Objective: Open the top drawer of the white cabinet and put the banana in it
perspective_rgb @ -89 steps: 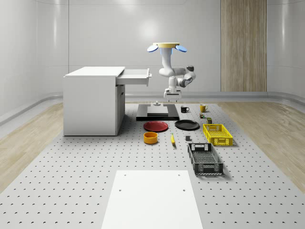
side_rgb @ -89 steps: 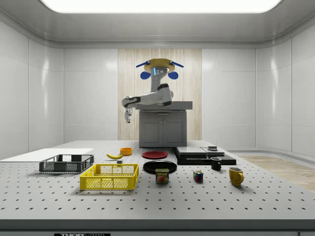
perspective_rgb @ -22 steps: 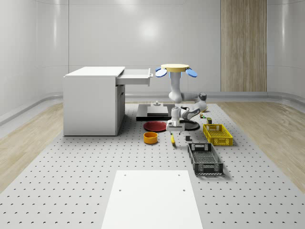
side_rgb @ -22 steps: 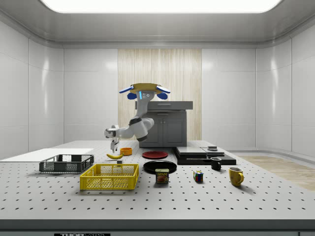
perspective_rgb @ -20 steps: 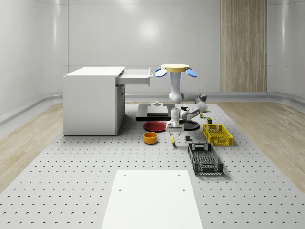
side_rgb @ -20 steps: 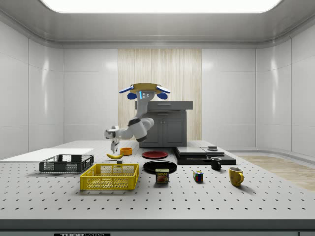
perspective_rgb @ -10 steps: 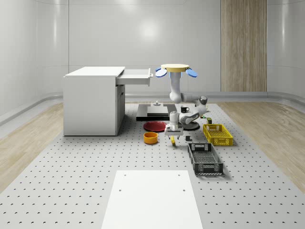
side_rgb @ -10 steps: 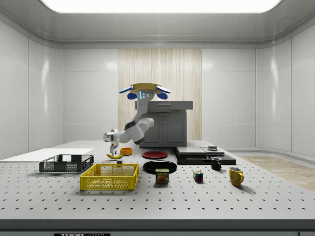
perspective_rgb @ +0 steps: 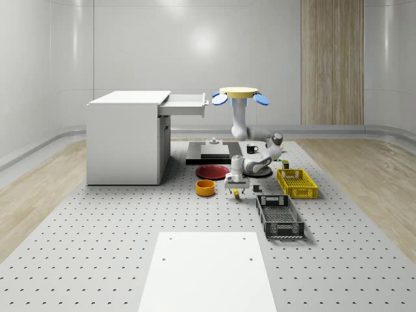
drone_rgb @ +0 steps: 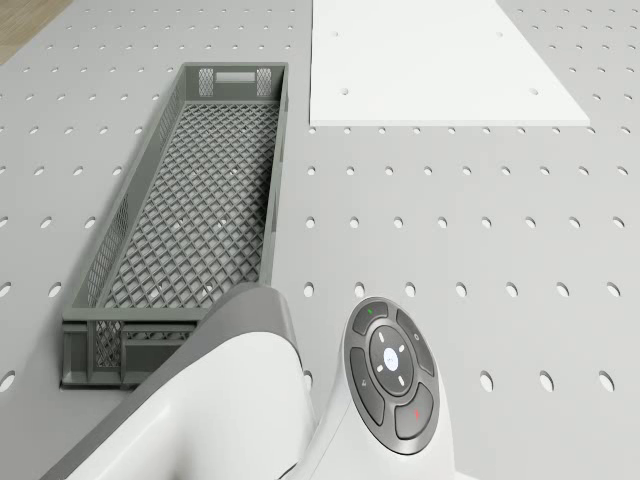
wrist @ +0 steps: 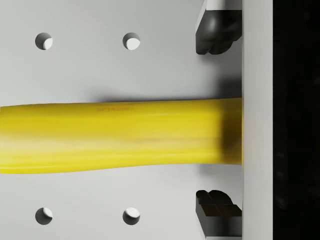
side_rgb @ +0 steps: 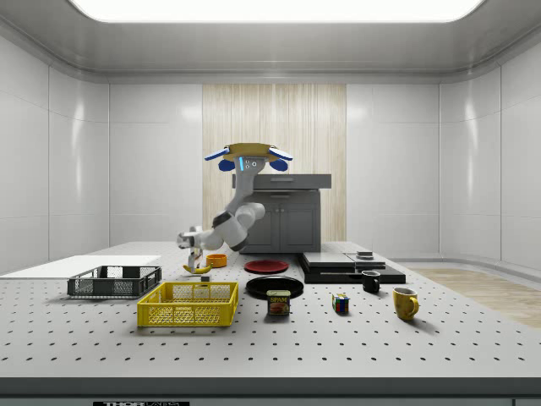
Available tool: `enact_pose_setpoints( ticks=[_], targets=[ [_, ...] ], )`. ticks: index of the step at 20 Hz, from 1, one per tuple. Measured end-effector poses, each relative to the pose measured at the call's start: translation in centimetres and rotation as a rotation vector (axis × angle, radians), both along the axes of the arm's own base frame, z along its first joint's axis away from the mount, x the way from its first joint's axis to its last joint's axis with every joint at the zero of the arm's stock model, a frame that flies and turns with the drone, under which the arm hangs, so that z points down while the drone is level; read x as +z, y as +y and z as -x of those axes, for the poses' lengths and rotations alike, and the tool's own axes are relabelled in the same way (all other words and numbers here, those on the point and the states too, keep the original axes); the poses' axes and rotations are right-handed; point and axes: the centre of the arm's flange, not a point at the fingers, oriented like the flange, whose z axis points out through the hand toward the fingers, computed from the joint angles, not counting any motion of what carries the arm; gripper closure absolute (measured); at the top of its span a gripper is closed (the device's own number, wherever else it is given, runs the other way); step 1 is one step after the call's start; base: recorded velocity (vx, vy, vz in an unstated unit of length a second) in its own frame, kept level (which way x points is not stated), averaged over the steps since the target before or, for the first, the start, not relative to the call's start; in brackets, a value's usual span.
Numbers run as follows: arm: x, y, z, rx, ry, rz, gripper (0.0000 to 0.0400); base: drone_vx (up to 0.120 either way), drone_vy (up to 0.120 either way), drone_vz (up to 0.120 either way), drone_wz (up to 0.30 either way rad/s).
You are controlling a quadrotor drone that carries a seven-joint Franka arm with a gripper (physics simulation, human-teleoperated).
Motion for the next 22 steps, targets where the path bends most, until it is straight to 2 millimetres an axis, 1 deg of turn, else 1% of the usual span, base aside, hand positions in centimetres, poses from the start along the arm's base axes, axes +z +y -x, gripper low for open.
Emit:
enact_pose_setpoints(
  ticks=[4, 7, 9, 11, 13, 16, 22],
  targets=[
    [0.7, 0.0, 0.0, 0.000, 0.000, 0.000, 0.0000, 0.000, 0.000, 0.000, 0.000],
    [1.0, 0.0, -0.1, 0.000, 0.000, 0.000, 0.0121, 0.000, 0.000, 0.000, 0.000],
    [1.1, 0.0, -0.1, 0.000, 0.000, 0.000, 0.0172, 0.000, 0.000, 0.000, 0.000],
    [1.2, 0.0, -0.1, 0.000, 0.000, 0.000, 0.0202, 0.000, 0.000, 0.000, 0.000],
    [1.2, 0.0, -0.1, 0.011, -0.001, 0.001, 0.0210, 0.000, 0.000, 0.000, 0.000],
    [0.6, 0.0, -0.1, 0.023, -0.001, 0.003, 0.0210, 0.000, 0.000, 0.000, 0.000],
    [-1.8, 0.1, -0.1, 0.041, -0.002, 0.006, 0.0207, 0.000, 0.000, 0.000, 0.000]
  ],
)
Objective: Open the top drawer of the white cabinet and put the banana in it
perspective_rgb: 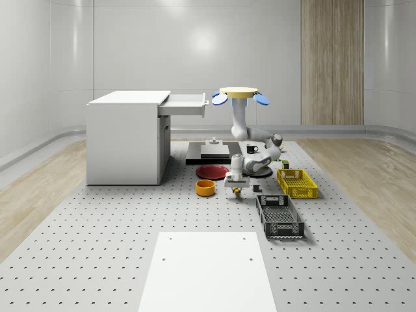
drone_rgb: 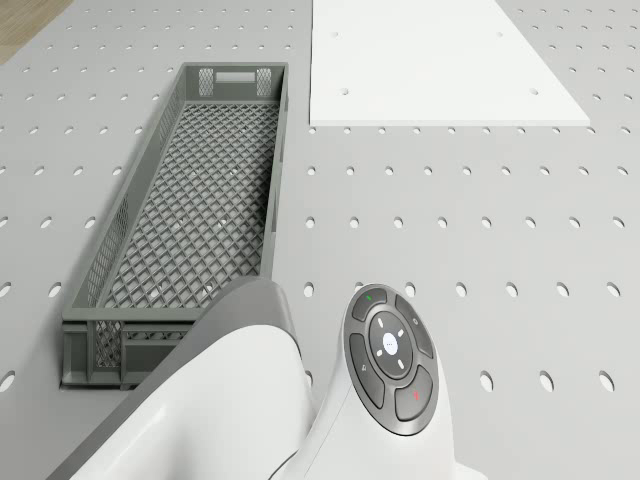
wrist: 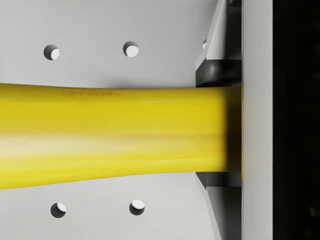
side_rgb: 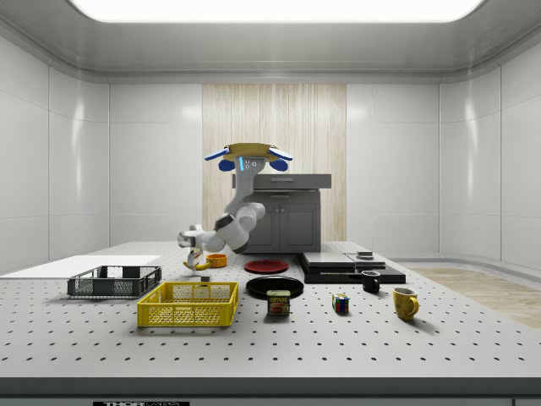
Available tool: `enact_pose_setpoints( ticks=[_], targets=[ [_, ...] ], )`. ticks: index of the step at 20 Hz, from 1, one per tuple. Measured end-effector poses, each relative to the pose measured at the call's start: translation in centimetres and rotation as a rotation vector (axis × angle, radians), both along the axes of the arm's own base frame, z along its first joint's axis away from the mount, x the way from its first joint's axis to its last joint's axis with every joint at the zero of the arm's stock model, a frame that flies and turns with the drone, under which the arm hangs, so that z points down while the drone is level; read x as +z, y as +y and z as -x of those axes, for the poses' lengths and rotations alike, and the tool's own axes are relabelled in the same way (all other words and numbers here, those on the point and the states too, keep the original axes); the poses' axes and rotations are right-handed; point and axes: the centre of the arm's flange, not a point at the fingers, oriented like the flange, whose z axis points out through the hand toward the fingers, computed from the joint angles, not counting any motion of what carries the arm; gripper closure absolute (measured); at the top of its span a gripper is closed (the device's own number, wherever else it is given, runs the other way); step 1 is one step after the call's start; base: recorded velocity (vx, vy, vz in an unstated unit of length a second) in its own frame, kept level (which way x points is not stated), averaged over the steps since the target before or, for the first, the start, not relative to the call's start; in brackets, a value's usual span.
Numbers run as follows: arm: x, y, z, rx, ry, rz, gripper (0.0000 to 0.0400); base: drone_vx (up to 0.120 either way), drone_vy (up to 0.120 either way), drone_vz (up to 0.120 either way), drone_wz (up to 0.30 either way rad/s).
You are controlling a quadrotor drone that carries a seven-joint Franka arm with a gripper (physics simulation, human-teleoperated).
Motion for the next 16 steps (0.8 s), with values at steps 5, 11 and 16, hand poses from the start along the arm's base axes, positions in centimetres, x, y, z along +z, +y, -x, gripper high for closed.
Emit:
enact_pose_setpoints(
  ticks=[5, 11, 16],
  targets=[
    [-2.3, 0.0, 0.0, 0.016, 0.000, 0.001, 0.0207, 0.000, 0.000, 0.080, 0.000],
    [-3.7, 0.0, 0.0, 0.024, 0.000, 0.001, 0.0207, -0.053, 0.000, 0.120, 0.000],
    [-4.1, 0.0, 0.0, 0.028, 0.000, 0.001, 0.0207, -0.120, 0.000, 0.120, 0.000]
  ],
)
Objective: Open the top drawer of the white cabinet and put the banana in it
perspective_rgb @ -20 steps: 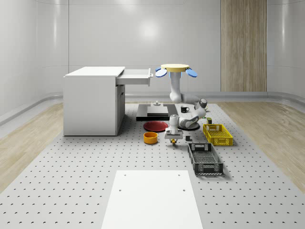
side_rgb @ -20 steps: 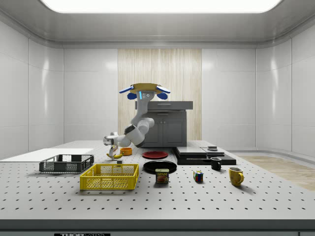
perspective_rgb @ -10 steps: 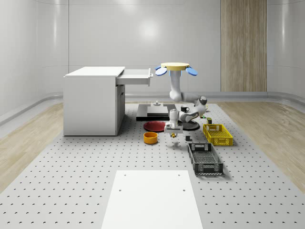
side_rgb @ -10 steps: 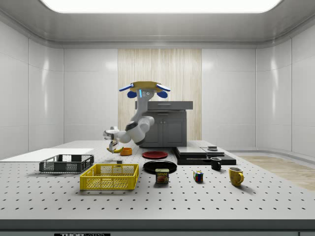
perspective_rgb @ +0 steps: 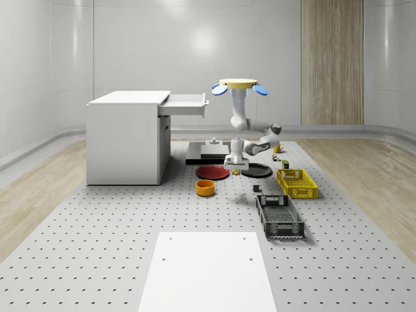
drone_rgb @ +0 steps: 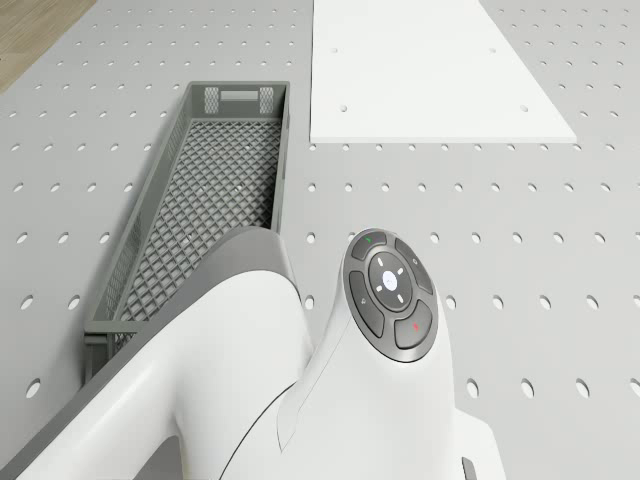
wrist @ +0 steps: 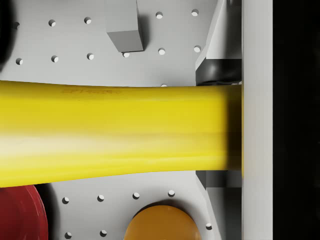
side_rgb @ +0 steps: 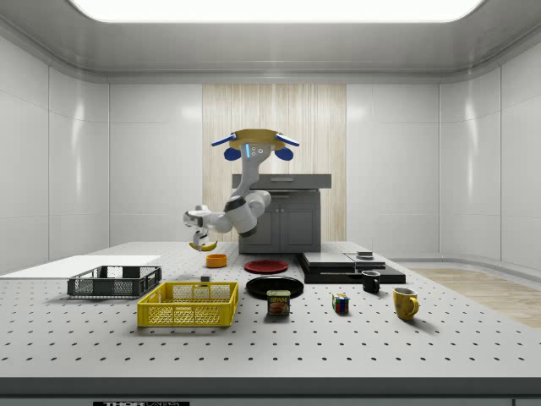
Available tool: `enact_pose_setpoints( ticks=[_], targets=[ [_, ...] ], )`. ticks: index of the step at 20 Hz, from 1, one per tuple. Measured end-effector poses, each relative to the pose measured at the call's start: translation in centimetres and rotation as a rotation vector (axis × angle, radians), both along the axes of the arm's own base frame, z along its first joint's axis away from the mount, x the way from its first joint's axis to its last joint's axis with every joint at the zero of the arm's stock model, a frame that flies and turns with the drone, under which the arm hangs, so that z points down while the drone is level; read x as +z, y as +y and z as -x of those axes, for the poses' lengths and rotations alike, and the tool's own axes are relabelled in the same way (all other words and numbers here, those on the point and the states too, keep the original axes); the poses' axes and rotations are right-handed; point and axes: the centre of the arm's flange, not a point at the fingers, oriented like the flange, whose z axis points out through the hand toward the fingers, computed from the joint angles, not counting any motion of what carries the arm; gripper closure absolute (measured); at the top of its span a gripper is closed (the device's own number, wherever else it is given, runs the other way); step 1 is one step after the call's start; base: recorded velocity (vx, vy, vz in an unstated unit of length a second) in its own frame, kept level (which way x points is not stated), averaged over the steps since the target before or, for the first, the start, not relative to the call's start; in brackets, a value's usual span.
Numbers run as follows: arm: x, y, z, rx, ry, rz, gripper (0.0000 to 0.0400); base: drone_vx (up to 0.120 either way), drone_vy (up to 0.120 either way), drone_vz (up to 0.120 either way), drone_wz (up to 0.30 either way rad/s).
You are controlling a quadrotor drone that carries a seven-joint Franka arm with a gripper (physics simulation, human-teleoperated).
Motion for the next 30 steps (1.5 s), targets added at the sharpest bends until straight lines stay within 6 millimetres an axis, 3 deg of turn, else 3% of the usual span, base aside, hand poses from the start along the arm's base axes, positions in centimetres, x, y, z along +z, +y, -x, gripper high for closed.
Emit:
enact_pose_setpoints(
  ticks=[30],
  targets=[
    [-0.18, 0.00, 0.00, 0.001, 0.000, 0.000, 0.0207, -0.120, 0.000, 0.120, 0.000]
  ],
)
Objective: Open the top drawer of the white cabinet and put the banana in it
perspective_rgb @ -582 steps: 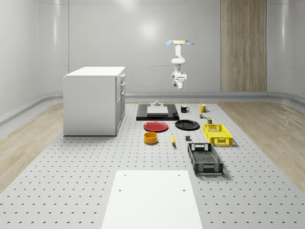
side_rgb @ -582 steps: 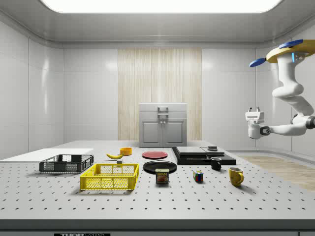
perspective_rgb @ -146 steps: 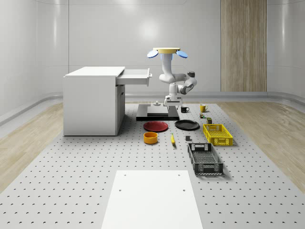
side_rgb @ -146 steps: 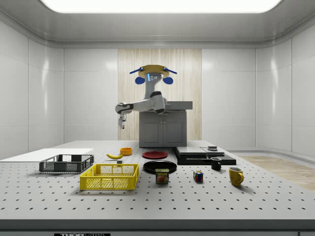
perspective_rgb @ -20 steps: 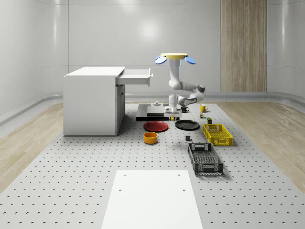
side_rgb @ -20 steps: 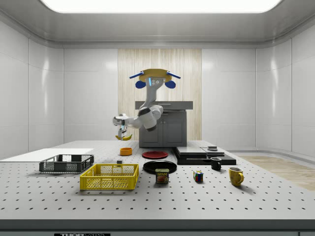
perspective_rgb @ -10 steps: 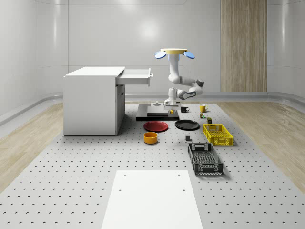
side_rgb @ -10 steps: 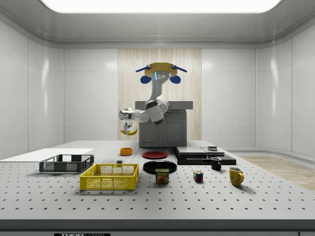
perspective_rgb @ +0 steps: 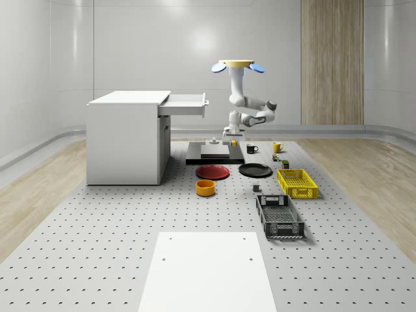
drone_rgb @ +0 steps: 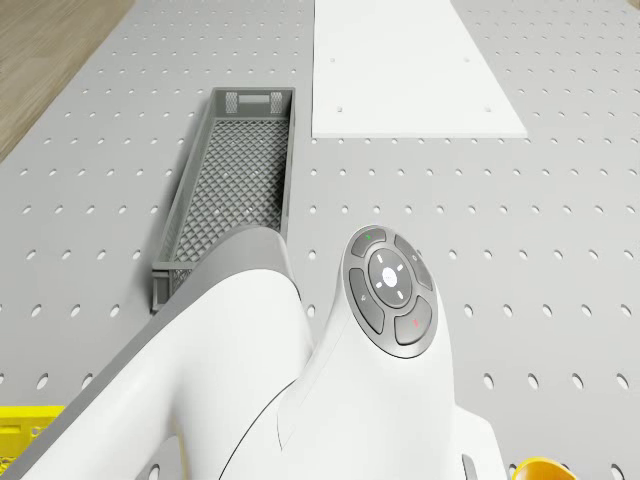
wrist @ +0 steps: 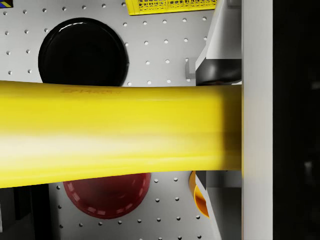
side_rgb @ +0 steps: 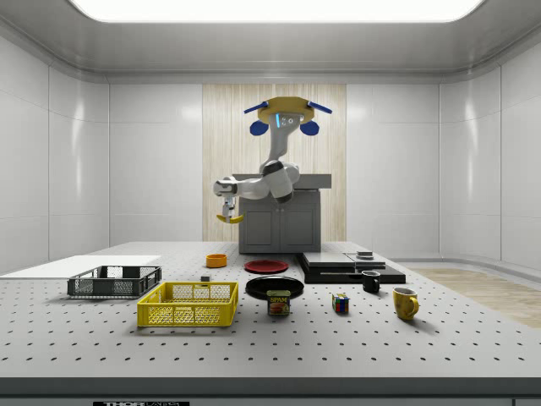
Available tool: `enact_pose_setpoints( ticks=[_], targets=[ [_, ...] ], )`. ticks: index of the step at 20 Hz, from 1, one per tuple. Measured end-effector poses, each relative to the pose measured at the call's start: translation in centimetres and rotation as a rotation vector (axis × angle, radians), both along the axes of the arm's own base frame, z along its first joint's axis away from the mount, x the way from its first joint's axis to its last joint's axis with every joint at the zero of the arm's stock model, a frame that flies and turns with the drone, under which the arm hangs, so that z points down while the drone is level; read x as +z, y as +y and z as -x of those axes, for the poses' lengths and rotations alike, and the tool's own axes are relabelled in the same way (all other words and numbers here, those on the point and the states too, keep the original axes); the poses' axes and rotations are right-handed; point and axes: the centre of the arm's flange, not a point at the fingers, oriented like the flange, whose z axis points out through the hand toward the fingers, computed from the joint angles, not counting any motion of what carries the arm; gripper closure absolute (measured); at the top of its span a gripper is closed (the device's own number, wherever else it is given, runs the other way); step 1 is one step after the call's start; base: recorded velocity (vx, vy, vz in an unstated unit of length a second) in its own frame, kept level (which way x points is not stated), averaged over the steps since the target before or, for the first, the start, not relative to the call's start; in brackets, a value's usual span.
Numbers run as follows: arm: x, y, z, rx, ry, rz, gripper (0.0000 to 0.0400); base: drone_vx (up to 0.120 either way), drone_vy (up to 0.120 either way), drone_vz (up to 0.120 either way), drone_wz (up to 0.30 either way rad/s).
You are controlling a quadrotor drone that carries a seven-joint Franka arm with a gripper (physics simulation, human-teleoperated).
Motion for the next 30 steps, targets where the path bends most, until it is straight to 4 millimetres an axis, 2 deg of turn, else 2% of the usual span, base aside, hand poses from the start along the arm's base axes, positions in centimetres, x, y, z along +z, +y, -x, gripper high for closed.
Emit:
enact_pose_setpoints(
  ticks=[19, 30],
  targets=[
    [0.00, 0.00, 0.00, 0.000, 0.000, 0.000, 0.0207, -0.120, 0.000, 0.120, 0.000],
    [0.00, 0.00, 0.00, 0.000, 0.000, 0.000, 0.0207, -0.120, -0.084, 0.120, 0.000]
  ],
)
